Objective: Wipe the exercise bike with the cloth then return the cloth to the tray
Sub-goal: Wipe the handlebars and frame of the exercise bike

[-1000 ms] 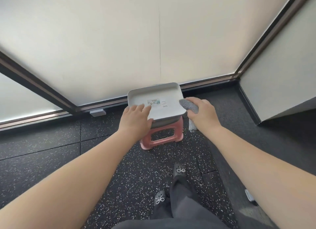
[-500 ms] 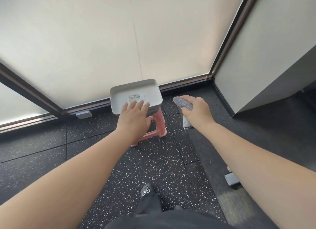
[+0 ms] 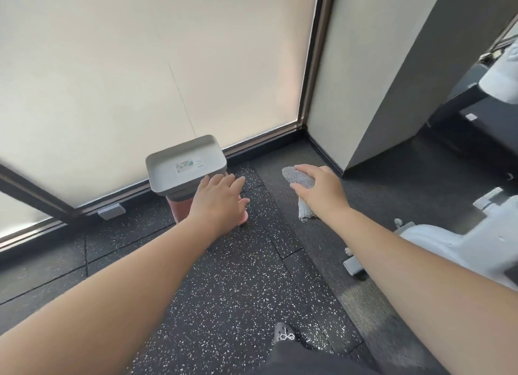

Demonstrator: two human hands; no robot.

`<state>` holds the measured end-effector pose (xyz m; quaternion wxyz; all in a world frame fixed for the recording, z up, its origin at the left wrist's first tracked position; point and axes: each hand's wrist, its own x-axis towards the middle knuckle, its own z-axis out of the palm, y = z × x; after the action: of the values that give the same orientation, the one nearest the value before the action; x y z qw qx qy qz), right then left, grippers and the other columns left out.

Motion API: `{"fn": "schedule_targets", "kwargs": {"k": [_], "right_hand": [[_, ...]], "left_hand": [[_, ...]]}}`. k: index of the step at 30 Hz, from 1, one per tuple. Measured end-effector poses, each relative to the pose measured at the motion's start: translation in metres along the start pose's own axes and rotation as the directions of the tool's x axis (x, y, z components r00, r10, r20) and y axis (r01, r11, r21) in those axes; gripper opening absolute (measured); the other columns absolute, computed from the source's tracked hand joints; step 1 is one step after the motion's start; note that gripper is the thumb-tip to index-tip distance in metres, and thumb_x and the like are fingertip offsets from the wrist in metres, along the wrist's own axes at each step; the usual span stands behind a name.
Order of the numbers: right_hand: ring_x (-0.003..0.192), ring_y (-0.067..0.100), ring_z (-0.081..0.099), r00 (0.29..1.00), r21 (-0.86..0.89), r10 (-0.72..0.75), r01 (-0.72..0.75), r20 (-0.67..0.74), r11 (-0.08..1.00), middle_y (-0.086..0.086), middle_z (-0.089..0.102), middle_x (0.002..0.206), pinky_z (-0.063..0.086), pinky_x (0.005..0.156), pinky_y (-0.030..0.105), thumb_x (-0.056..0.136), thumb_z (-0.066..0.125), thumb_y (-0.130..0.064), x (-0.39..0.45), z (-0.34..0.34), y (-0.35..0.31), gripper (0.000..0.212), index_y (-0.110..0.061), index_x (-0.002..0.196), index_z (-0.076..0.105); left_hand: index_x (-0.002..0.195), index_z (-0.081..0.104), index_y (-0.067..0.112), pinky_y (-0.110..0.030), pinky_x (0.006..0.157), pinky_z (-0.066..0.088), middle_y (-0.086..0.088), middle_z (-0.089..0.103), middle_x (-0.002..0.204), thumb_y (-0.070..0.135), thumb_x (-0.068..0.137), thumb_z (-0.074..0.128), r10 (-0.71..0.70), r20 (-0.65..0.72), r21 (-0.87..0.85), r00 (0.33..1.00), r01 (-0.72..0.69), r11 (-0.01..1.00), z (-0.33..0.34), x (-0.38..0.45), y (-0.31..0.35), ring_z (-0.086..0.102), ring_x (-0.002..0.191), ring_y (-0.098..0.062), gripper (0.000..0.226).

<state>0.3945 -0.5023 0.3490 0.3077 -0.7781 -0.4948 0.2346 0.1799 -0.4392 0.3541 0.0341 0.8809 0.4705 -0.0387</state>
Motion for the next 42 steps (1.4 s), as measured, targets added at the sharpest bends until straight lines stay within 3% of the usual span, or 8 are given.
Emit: {"fn": "schedule_targets", "kwargs": {"k": [11,17,28,33,39,42], "right_hand": [[0.092,0.011,0.048,0.947,-0.026,0.226,-0.238,-0.228,0.971,0.000,0.050,0.117,0.038,0.079,0.025,0.086,0.064,-0.035,-0.155,-0.049,0.063,0.040,-0.035,0.126,0.058],[0.107,0.018,0.053,0.884,0.035,0.317,-0.325,-0.343,0.945,0.003,0.051,0.119,0.036,0.083,0.023,0.086,0.064,-0.033,-0.215,-0.087,0.095,0.040,-0.032,0.125,0.059],[0.109,0.018,0.056,0.817,0.126,0.348,-0.328,-0.460,0.936,0.004,0.055,0.118,0.038,0.087,0.022,0.084,0.066,-0.032,-0.265,-0.180,0.171,0.038,-0.031,0.122,0.062],[0.098,0.012,0.052,0.816,0.132,0.322,-0.295,-0.480,0.946,0.001,0.052,0.115,0.035,0.083,0.021,0.085,0.066,-0.031,-0.263,-0.242,0.211,0.036,-0.032,0.120,0.061],[0.108,0.017,0.054,0.839,0.120,0.267,-0.239,-0.474,0.964,-0.001,0.050,0.115,0.043,0.095,0.032,0.083,0.066,-0.034,-0.247,-0.299,0.247,0.037,-0.035,0.120,0.061],[0.110,0.017,0.053,0.853,0.126,0.238,-0.202,-0.464,0.971,0.000,0.050,0.121,0.041,0.092,0.027,0.084,0.066,-0.031,-0.236,-0.319,0.257,0.037,-0.033,0.120,0.062]], "left_hand": [[0.147,0.029,0.023,-0.045,0.114,0.022,-0.001,0.040,0.148,0.048,0.096,0.035,0.217,0.007,0.042,0.976,-0.217,0.975,0.016,-0.069,0.077,0.036,0.135,-0.026,0.056],[0.146,0.030,0.023,-0.045,0.114,0.024,-0.001,0.041,0.147,0.048,0.096,0.036,0.345,0.004,0.056,0.939,-0.344,0.937,0.013,-0.087,0.136,0.036,0.135,-0.025,0.056],[0.147,0.027,0.026,-0.041,0.112,0.025,0.002,0.038,0.150,0.047,0.097,0.035,0.428,-0.022,0.013,0.903,-0.428,0.904,-0.003,-0.084,0.270,0.033,0.137,-0.023,0.055],[0.148,0.026,0.026,-0.039,0.113,0.022,0.002,0.037,0.149,0.047,0.097,0.034,0.409,-0.065,0.015,0.910,-0.409,0.912,-0.015,-0.076,0.343,0.031,0.138,-0.023,0.055],[0.147,0.027,0.026,-0.043,0.117,0.014,0.002,0.034,0.152,0.048,0.097,0.032,0.372,-0.105,0.039,0.922,-0.370,0.928,-0.022,-0.063,0.409,0.025,0.141,-0.022,0.055],[0.148,0.026,0.026,-0.044,0.118,0.008,0.002,0.031,0.154,0.048,0.098,0.031,0.373,-0.131,0.065,0.918,-0.367,0.928,-0.029,-0.056,0.430,0.020,0.144,-0.022,0.055]]}}
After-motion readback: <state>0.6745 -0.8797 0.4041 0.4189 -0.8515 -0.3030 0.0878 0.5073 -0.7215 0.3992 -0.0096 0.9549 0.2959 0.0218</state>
